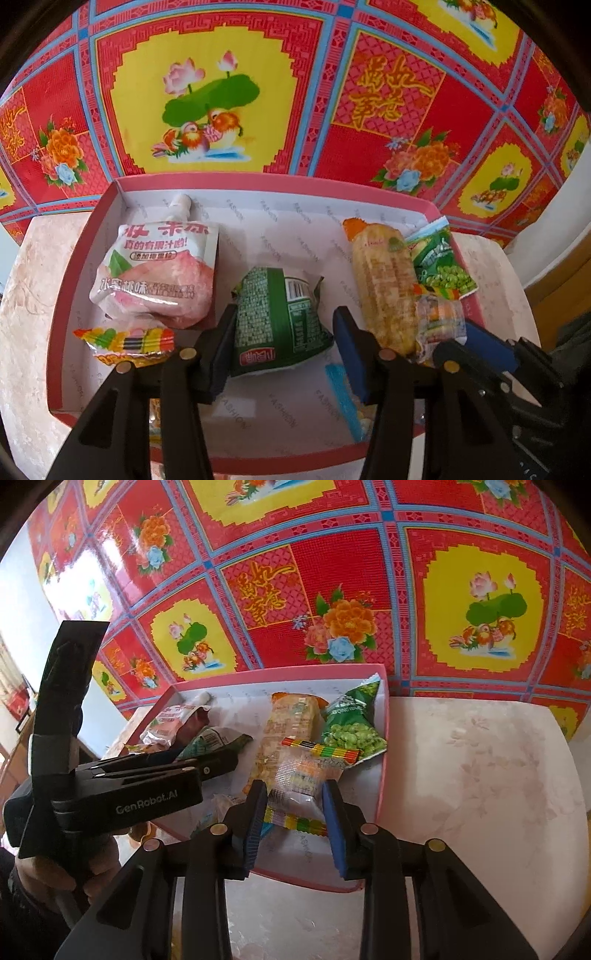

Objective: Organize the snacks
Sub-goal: 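Open the left gripper releasing the green bag while the right releases the rainbow-candy bag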

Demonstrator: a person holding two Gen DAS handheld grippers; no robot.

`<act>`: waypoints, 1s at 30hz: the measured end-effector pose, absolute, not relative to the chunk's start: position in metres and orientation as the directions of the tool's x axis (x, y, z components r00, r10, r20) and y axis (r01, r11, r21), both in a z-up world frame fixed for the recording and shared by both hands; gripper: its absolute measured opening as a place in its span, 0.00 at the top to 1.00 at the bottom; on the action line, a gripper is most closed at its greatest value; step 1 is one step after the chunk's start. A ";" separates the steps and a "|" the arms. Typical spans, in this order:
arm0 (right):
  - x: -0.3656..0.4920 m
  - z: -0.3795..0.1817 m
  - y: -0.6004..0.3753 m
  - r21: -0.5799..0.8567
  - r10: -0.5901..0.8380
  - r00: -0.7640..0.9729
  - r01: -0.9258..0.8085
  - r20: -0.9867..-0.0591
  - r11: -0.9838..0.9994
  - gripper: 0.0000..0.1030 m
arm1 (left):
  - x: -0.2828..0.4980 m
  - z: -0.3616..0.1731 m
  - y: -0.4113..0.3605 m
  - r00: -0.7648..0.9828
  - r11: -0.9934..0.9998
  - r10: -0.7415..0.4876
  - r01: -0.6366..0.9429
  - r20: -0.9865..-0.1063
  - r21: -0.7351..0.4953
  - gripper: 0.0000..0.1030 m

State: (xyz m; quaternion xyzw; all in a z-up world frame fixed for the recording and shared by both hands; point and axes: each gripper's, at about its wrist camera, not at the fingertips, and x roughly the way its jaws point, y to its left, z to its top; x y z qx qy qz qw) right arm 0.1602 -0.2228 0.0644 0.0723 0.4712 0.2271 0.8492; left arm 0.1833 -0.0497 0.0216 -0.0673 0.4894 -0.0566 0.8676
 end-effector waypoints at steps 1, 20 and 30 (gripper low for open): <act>0.160 0.065 -0.221 0.335 0.455 0.455 -0.321 -0.765 0.886 0.66 | 0.183 0.022 -0.050 0.511 0.985 -0.165 0.034 -0.843 -0.171 0.48; 0.126 0.105 -0.210 0.284 0.409 0.534 -0.303 -0.740 0.910 0.49 | 0.153 0.076 -0.035 0.580 0.982 -0.187 0.107 -0.793 -0.153 0.45; 0.104 0.119 -0.203 0.268 0.400 0.519 -0.312 -0.755 0.911 0.49 | 0.118 0.092 -0.009 0.595 0.983 -0.182 0.088 -0.783 -0.161 0.45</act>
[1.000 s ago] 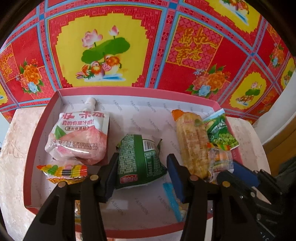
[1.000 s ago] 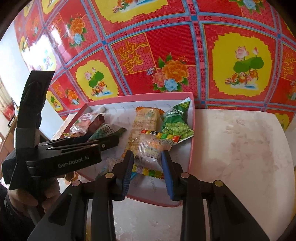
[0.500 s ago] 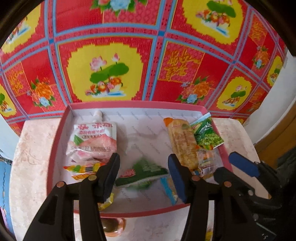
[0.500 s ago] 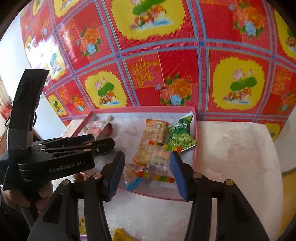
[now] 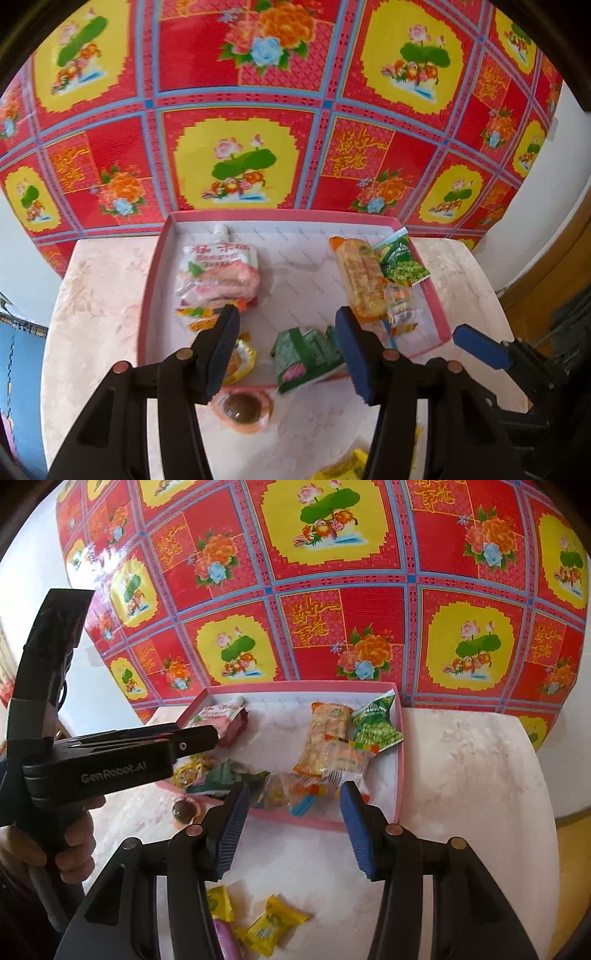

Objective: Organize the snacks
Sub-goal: 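Withdraw both open grippers from the box, then lower the left gripper to the brown round candy while the right approaches a yellow candy packet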

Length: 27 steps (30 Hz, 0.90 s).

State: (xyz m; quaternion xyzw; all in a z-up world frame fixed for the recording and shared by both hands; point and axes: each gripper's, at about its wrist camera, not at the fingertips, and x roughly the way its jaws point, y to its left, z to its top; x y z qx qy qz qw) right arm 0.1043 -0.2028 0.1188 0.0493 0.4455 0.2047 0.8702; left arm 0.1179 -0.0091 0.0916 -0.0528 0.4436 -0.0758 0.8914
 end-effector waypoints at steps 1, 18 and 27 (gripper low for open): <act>0.102 0.119 -0.203 0.273 0.401 0.513 -0.310 -0.759 0.911 0.49 | 0.114 0.093 -0.006 0.596 0.983 -0.179 0.084 -0.783 -0.161 0.45; 0.063 0.102 -0.204 0.286 0.385 0.402 -0.284 -0.831 0.915 0.49 | 0.068 0.071 0.019 0.556 0.985 -0.161 0.046 -0.816 -0.164 0.45; 0.051 0.085 -0.203 0.292 0.382 0.343 -0.286 -0.858 0.913 0.50 | 0.061 0.048 0.026 0.520 0.984 -0.159 0.015 -0.839 -0.177 0.45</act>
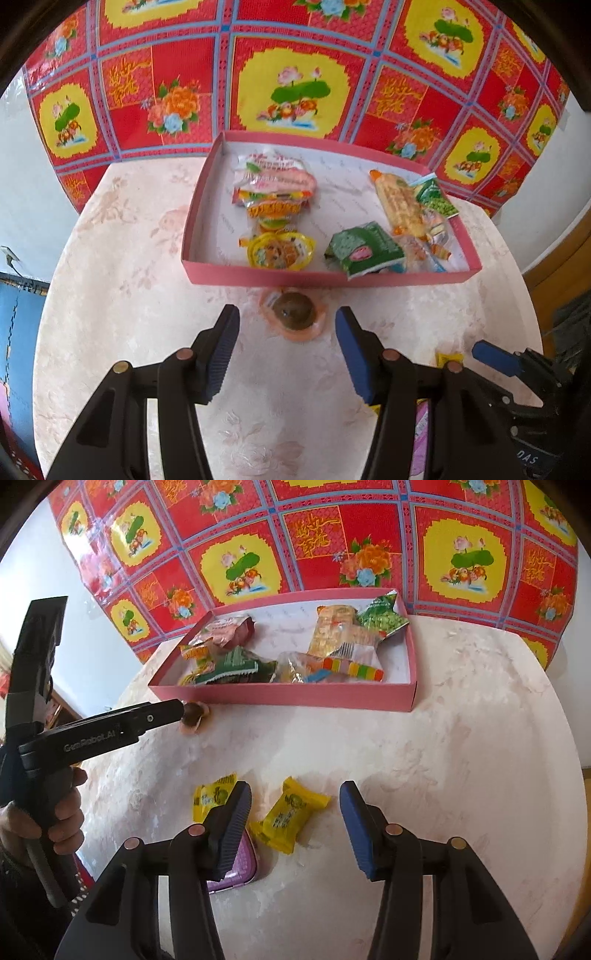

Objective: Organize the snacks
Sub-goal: 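Lower the left gripper to the brown round candy while the right approaches a yellow candy packet, then close the left gripper on the brown round candy while the right grasps the yellow candy packet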

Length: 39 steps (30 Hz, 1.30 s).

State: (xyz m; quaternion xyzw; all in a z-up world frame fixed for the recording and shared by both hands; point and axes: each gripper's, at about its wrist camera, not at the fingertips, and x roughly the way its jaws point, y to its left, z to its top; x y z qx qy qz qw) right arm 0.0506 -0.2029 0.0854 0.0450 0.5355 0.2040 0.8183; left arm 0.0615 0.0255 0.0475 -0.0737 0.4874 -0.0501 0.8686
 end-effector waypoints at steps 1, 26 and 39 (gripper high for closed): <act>0.050 0.085 -0.202 0.291 0.381 0.342 -0.287 -0.859 0.913 0.50 | 0.061 0.046 0.025 0.518 0.984 -0.160 0.015 -0.840 -0.178 0.45; 0.043 0.082 -0.190 0.208 0.298 0.328 -0.284 -0.896 0.936 0.62 | 0.066 0.024 0.019 0.541 0.985 -0.172 0.072 -0.823 -0.158 0.58; 0.044 0.080 -0.175 0.096 0.192 0.314 -0.298 -0.930 0.950 0.66 | 0.056 0.026 0.034 0.514 0.947 -0.318 0.136 -0.797 -0.290 0.76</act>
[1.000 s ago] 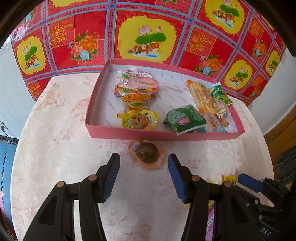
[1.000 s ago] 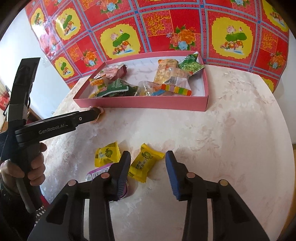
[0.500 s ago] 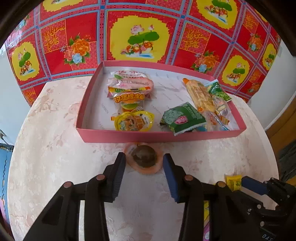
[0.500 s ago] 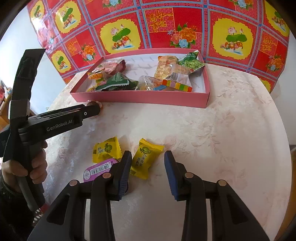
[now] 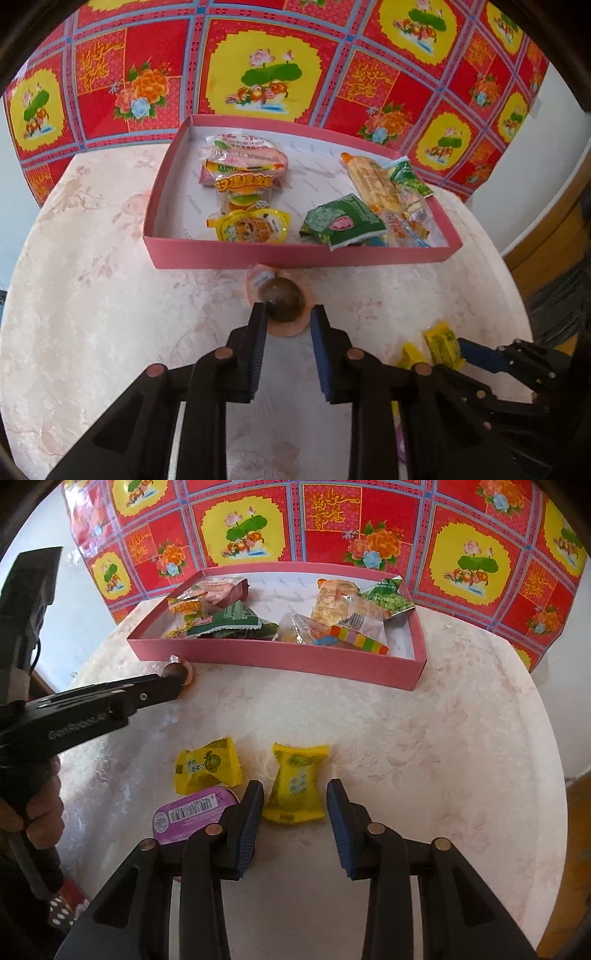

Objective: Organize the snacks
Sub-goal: 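Close the left gripper on the brown round candy while the right grasps the yellow candy packet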

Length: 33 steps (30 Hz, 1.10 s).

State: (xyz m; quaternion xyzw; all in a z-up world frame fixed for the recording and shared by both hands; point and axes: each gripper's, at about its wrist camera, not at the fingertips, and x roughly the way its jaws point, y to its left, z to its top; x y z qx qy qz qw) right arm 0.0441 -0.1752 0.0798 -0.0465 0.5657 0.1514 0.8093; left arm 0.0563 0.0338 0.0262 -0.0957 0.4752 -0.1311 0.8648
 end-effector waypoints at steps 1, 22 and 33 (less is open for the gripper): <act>0.045 0.080 -0.175 0.093 0.187 0.311 -0.295 -0.932 0.951 0.67 | 0.056 0.027 0.036 0.513 0.944 -0.328 0.138 -0.793 -0.301 0.79; 0.051 0.090 -0.191 0.161 0.263 0.355 -0.291 -0.897 0.943 0.68 | 0.060 0.026 0.043 0.479 0.945 -0.319 0.094 -0.818 -0.314 0.78; 0.064 0.096 -0.208 0.228 0.345 0.382 -0.319 -0.858 0.920 0.68 | 0.072 0.029 0.042 0.493 0.975 -0.194 0.004 -0.848 -0.220 0.59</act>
